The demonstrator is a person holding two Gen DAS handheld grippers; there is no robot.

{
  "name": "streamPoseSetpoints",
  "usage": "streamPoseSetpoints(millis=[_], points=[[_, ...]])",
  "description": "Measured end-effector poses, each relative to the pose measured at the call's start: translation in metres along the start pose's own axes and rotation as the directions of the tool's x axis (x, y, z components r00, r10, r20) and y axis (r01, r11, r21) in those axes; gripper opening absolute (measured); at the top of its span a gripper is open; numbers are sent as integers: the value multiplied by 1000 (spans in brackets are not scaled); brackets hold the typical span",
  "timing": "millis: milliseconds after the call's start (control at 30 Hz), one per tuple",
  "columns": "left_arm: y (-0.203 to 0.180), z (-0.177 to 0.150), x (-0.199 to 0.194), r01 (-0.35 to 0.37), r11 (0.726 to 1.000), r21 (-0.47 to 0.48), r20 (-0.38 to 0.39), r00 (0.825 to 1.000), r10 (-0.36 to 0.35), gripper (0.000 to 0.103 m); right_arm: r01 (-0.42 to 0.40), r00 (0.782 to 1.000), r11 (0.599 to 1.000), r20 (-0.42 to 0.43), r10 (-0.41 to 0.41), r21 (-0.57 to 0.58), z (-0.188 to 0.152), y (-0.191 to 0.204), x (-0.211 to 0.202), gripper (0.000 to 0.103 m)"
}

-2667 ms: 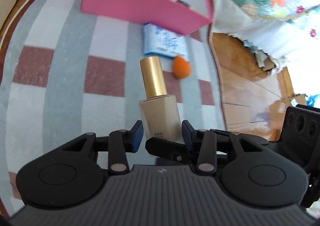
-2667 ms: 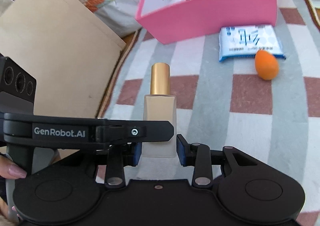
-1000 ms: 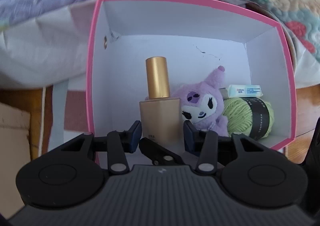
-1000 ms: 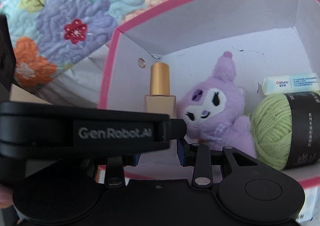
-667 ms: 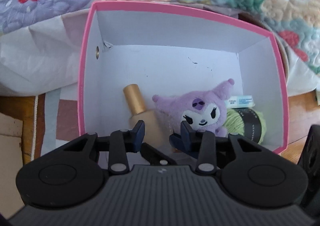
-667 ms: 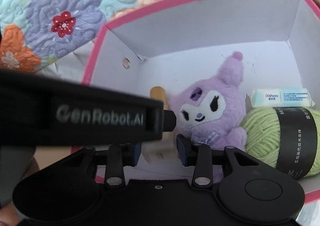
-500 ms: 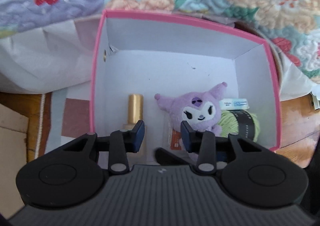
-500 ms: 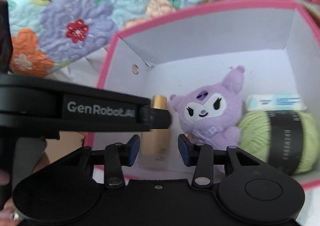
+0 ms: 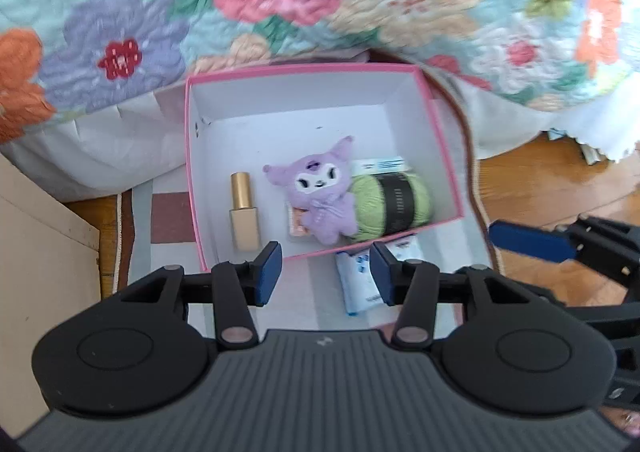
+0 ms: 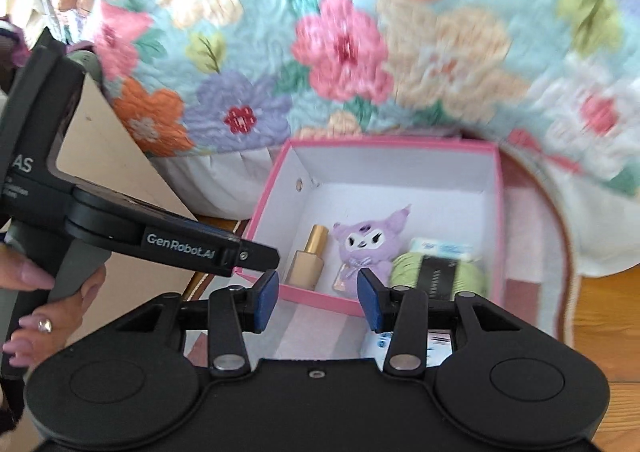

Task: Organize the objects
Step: 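Open both grippers to release the bottle and withdraw from the box, then move both grippers to the orange makeup sponge and close on it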

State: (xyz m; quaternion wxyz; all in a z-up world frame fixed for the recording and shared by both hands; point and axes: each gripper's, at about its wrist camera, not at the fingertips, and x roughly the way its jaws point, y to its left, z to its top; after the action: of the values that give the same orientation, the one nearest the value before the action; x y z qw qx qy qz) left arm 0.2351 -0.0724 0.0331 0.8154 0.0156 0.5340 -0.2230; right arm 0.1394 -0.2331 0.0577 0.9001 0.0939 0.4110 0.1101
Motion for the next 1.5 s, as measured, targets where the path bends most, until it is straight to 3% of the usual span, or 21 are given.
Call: streamPoseSetpoints(millis=[333, 633, 800, 933, 1133, 1333, 1500], points=[[-41, -28, -59, 30, 997, 75, -12, 1000, -29, 52, -3, 998, 992, 60, 11, -126, -27, 24, -91, 59], [-62, -63, -75, 81, 988, 132, -25, 997, -78, 56, 11, 995, 983, 100, 7, -184, -66, 34, -125, 64], [-65, -87, -60, 116, 984, 138, -43, 993, -111, 56, 25, 995, 978, 99, -4, -209, -94, 27, -116, 71], [-64, -102, -38, 137, 979, 149, -59, 990, -130, 59, -11, 993, 979, 110, 34, -202, -117, 15, -101, 83], [-58, -114, -2, 139, 981, 138, -44, 990, -134, 60, -5, 991, 977, 128, 33, -215, -149, 5, -65, 85], [-52, -123, 37, 193, 977, 86, -44, 981, -190, 60, 85, 986, 954, 161, -39, -287, -174, 3, -28, 86], [-55, -133, 69, 212, 972, 105, -25, 977, -211, 60, 84, 988, 973, 144, -54, -215, -182, -14, 3, 86]])
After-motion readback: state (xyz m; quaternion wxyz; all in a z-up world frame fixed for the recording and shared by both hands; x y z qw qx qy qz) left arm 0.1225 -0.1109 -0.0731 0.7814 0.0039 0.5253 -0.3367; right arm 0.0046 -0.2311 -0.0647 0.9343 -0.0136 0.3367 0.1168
